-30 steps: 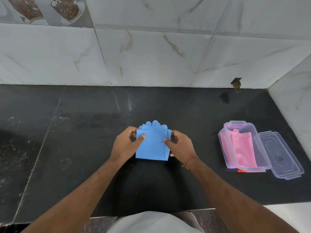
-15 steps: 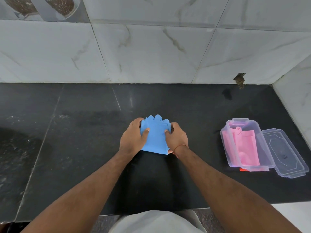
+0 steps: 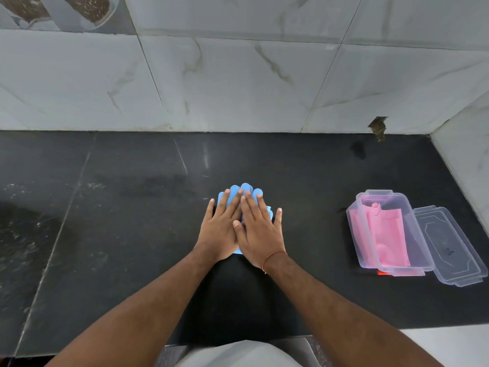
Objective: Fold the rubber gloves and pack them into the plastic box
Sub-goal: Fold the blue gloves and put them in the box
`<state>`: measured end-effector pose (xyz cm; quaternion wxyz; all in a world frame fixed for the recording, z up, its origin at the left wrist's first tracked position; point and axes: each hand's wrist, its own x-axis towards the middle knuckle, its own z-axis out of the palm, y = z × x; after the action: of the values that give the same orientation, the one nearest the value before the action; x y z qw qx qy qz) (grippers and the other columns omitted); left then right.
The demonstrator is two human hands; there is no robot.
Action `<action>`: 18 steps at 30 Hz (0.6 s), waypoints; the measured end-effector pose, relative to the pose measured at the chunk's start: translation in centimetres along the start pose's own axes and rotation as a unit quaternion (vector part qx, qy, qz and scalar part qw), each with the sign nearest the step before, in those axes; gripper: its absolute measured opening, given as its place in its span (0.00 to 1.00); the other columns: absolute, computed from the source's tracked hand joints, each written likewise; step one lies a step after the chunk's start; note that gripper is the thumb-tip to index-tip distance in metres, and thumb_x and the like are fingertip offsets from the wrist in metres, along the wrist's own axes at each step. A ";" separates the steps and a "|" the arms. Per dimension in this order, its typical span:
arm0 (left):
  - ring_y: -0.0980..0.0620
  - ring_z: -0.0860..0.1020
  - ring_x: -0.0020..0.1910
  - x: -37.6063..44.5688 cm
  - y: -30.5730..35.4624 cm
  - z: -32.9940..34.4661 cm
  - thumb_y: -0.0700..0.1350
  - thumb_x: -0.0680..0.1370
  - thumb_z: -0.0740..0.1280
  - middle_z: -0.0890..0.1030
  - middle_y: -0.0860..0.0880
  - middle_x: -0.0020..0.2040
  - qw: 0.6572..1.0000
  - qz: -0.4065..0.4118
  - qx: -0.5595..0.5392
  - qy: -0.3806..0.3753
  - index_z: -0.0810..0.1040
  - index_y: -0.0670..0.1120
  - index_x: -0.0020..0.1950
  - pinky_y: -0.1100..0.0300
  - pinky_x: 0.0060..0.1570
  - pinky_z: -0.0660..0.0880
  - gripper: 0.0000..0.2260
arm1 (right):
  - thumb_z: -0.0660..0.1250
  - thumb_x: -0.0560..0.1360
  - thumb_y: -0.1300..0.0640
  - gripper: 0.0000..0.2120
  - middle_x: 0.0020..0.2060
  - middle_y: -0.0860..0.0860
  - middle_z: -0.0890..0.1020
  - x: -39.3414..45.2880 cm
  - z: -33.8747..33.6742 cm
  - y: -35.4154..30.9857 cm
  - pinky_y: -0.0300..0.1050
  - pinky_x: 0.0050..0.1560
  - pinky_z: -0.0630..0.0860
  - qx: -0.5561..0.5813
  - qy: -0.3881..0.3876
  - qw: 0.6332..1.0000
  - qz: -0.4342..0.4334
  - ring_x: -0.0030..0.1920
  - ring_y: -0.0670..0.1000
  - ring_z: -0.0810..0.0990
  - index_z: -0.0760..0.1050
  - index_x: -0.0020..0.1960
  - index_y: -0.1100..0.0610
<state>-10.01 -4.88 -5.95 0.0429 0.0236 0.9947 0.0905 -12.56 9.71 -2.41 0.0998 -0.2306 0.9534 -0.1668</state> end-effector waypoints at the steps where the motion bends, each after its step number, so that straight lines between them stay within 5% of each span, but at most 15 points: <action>1: 0.44 0.42 0.89 -0.1 -0.1 0.2 0.59 0.85 0.49 0.45 0.53 0.91 1.000 -0.001 -0.002 0.000 0.47 0.52 0.91 0.37 0.86 0.54 0.34 | 0.45 0.86 0.41 0.32 0.86 0.41 0.44 -0.2 0.6 0.2 0.72 0.82 0.47 -0.012 -0.003 1.000 -0.003 0.85 0.47 0.38 0.45 0.87 0.49; 8: 0.43 0.48 0.90 0.2 0.0 0.8 0.58 0.85 0.50 0.49 0.50 0.91 1.000 -0.011 -0.019 0.013 0.51 0.50 0.90 0.37 0.85 0.58 0.33 | 0.40 0.86 0.38 0.32 0.85 0.39 0.38 -0.2 2.8 2.0 0.74 0.80 0.38 -0.041 0.008 0.999 0.014 0.84 0.45 0.32 0.39 0.87 0.48; 18: 0.47 0.36 0.88 0.6 -1.4 1.4 0.50 0.89 0.51 0.35 0.56 0.88 0.996 0.014 -0.088 -0.012 0.39 0.53 0.88 0.40 0.87 0.49 0.30 | 0.35 0.86 0.39 0.30 0.84 0.36 0.34 0.2 3.3 2.1 0.74 0.78 0.33 -0.017 -0.016 0.999 0.030 0.83 0.42 0.30 0.34 0.86 0.44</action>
<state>-10.53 -5.97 -7.66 0.0552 0.0345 0.9819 0.1776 -12.67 10.51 -6.24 0.1158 -0.2059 0.9609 -0.1442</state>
